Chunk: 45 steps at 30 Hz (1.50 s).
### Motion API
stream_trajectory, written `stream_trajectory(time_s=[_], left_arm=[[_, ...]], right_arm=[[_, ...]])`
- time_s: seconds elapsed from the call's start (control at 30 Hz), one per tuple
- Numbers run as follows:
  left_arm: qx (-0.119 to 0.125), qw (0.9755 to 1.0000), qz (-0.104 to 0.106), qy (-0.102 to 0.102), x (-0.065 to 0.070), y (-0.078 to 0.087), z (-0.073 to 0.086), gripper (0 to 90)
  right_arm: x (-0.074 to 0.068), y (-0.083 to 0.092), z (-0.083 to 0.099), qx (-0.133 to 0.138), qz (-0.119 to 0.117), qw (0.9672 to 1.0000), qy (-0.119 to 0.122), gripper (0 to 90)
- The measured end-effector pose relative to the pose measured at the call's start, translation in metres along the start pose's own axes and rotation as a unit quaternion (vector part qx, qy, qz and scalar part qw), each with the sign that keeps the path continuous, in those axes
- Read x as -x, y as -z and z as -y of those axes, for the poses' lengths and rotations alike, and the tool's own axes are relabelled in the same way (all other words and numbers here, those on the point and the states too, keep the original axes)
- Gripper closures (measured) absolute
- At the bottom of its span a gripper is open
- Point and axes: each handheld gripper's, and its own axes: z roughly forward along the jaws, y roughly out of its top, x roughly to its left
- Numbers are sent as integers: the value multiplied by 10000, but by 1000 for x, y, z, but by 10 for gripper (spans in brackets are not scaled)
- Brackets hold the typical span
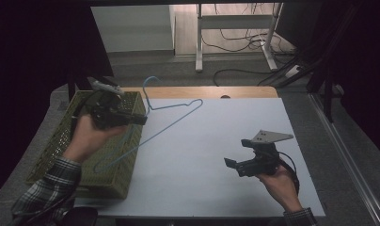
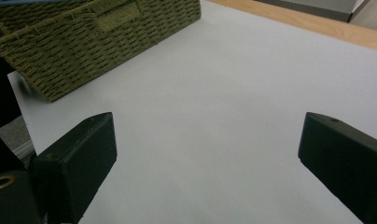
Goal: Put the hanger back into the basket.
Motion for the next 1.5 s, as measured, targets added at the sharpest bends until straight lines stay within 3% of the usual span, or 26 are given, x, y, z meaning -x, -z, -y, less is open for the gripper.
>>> stream_trajectory(time_s=[0.2,0.47,0.87,1.13,1.43,1.5], left_arm=[[126,9993,-310,142,-19,29,14,874],[333,9959,-761,367,-47,67,41,873],[509,9893,-1154,727,-95,93,88,873],[563,9881,-1101,916,-120,82,118,873],[550,9871,-1034,1089,-138,44,147,873],[486,9864,-1097,1122,-141,37,151,873]], right_arm=[[5,4,15,-53,84,9998,-161,32],[12,10,34,-103,185,9991,-367,25],[20,11,46,-221,248,9983,-485,24],[23,10,49,-279,281,9980,-497,23],[24,7,52,-358,296,9976,-509,23],[24,6,53,-388,294,9976,-494,23]])
